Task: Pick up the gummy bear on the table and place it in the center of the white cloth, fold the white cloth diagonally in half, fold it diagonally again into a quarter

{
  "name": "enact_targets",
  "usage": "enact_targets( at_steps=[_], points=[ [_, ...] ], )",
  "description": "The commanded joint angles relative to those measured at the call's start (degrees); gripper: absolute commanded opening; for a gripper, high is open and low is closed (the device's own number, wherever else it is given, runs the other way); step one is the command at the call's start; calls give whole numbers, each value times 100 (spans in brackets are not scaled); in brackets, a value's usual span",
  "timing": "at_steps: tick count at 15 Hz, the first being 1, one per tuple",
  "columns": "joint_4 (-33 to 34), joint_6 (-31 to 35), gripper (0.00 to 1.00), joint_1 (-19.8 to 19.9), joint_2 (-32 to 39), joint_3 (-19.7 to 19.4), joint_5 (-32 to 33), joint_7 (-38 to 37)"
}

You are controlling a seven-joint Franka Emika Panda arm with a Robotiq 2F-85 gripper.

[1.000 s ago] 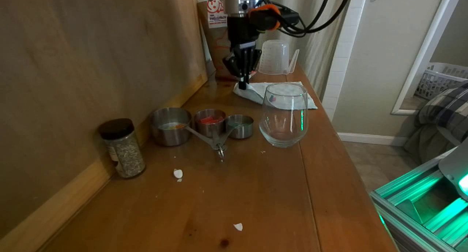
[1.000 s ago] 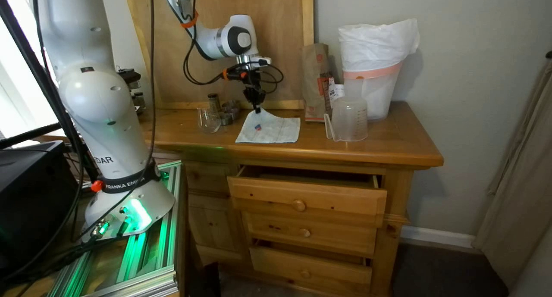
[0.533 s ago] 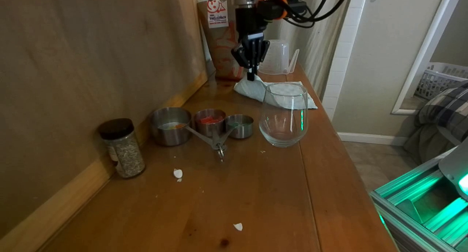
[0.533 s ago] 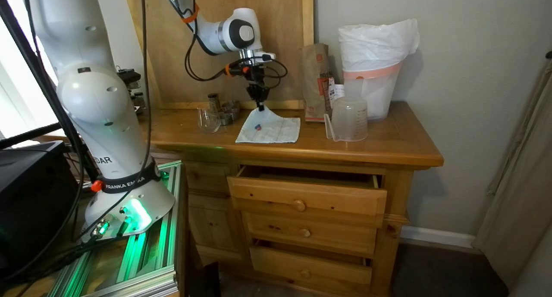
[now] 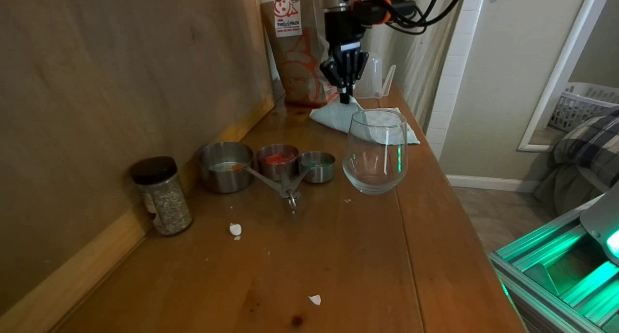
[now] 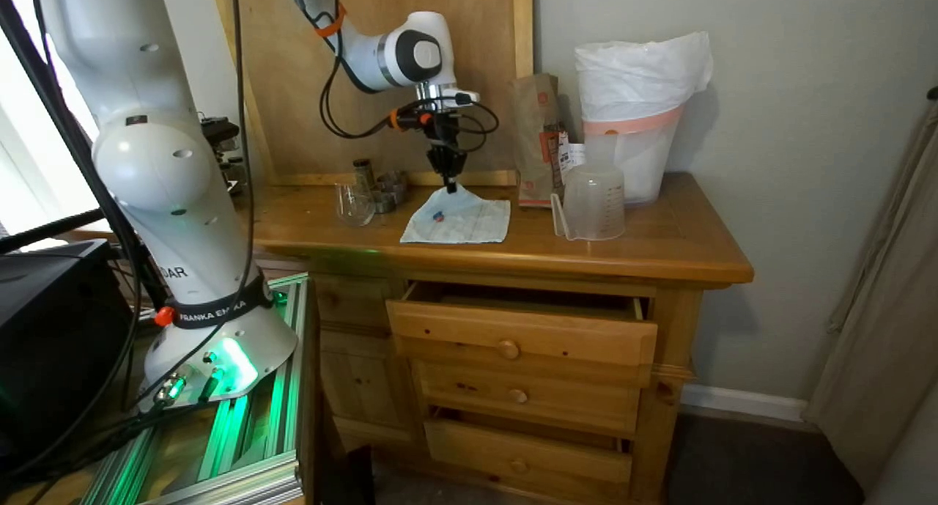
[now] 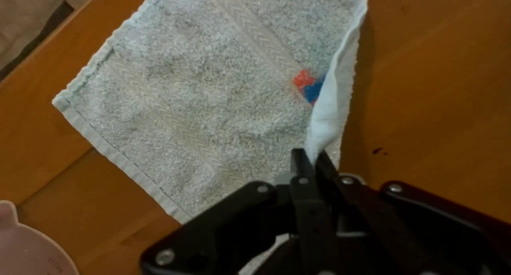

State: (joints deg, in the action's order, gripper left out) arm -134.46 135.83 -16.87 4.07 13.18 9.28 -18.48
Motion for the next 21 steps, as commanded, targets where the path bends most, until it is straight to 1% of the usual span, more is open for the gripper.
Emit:
enact_targets(
  at_steps=[1,4,5,6,7,8,10,15,18,21],
  points=[
    [-273,-194,7,125,-391,-30,25,115],
    [-406,-261,6,237,-566,-78,57,200],
    [-440,-242,6,276,-591,-87,-24,315],
    [-466,-142,7,305,-594,-91,-117,496],
    [-520,231,6,321,-563,-78,-538,1055],
    [-327,-84,7,301,-416,-44,-150,467],
    [-364,78,7,325,-428,-51,-356,820],
    [-372,112,6,326,-428,-51,-384,900],
    [-440,176,6,509,-417,-229,-110,795],
    [-463,148,6,670,-429,-380,-37,922]
  ],
)
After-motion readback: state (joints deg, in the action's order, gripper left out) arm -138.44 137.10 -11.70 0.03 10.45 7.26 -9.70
